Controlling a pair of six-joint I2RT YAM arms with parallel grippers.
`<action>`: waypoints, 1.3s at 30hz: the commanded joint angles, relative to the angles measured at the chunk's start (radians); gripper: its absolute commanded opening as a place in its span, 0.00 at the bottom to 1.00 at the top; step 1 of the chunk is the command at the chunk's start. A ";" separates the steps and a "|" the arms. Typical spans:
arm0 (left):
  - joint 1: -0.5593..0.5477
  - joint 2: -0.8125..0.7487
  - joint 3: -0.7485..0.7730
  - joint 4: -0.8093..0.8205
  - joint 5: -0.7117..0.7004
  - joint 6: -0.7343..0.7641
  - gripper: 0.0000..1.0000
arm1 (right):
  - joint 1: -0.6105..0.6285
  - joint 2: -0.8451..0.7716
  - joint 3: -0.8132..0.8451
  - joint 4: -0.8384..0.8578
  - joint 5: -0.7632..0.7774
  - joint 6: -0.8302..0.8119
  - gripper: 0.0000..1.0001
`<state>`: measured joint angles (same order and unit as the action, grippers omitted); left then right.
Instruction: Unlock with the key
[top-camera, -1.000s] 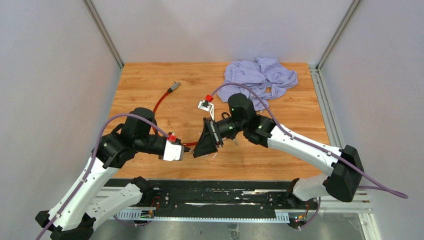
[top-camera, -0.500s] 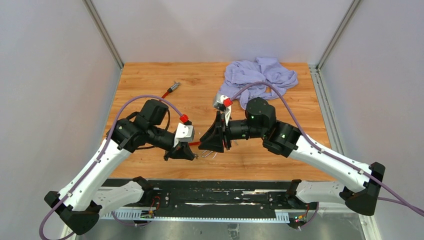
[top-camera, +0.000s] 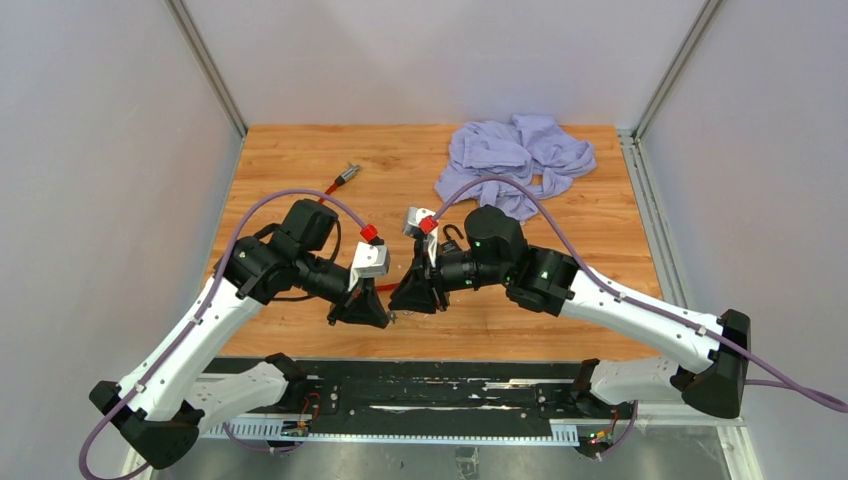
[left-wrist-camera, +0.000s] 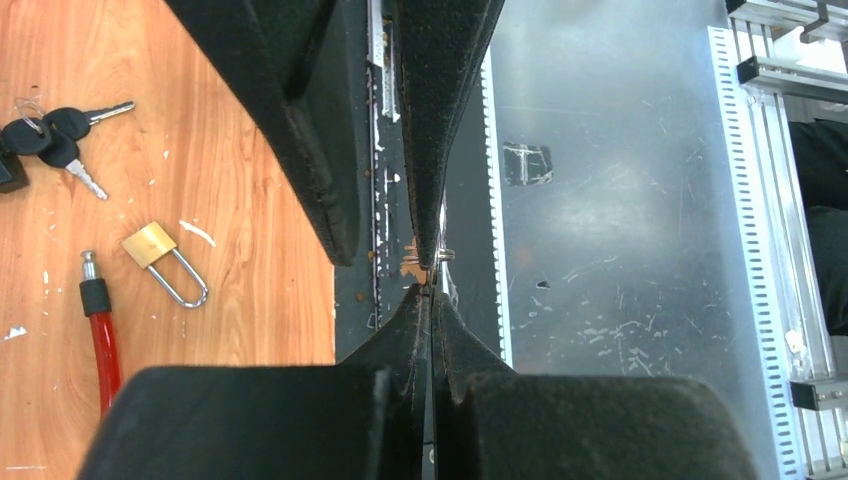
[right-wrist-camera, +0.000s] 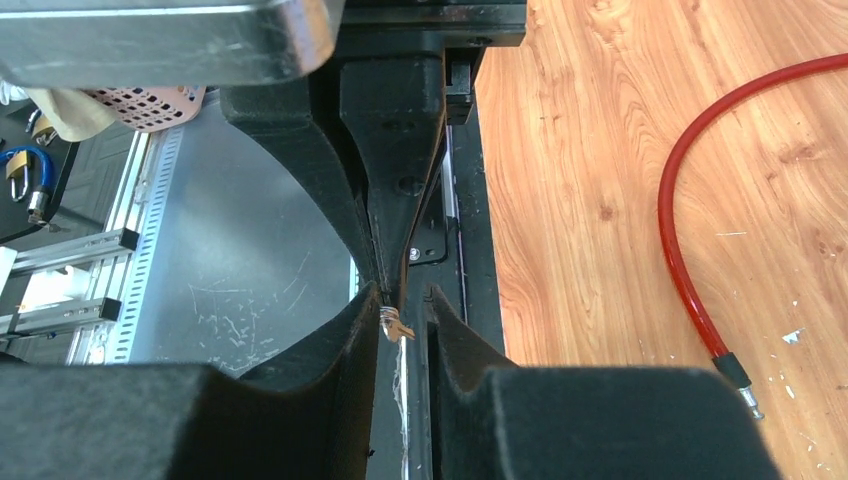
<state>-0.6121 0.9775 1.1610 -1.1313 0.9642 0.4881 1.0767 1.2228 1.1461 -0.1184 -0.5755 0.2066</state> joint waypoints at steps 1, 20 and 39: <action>-0.006 0.001 0.009 -0.004 0.007 -0.023 0.00 | 0.023 0.004 0.015 -0.016 -0.014 -0.023 0.21; -0.006 0.009 -0.016 -0.004 -0.040 -0.001 0.00 | 0.025 -0.043 -0.022 0.034 -0.032 0.013 0.29; -0.006 0.009 0.032 -0.004 -0.038 0.001 0.00 | 0.049 0.010 -0.030 0.019 -0.006 0.010 0.26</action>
<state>-0.6121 0.9886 1.1595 -1.1381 0.9127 0.4866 1.1000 1.2278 1.1221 -0.1097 -0.5991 0.2199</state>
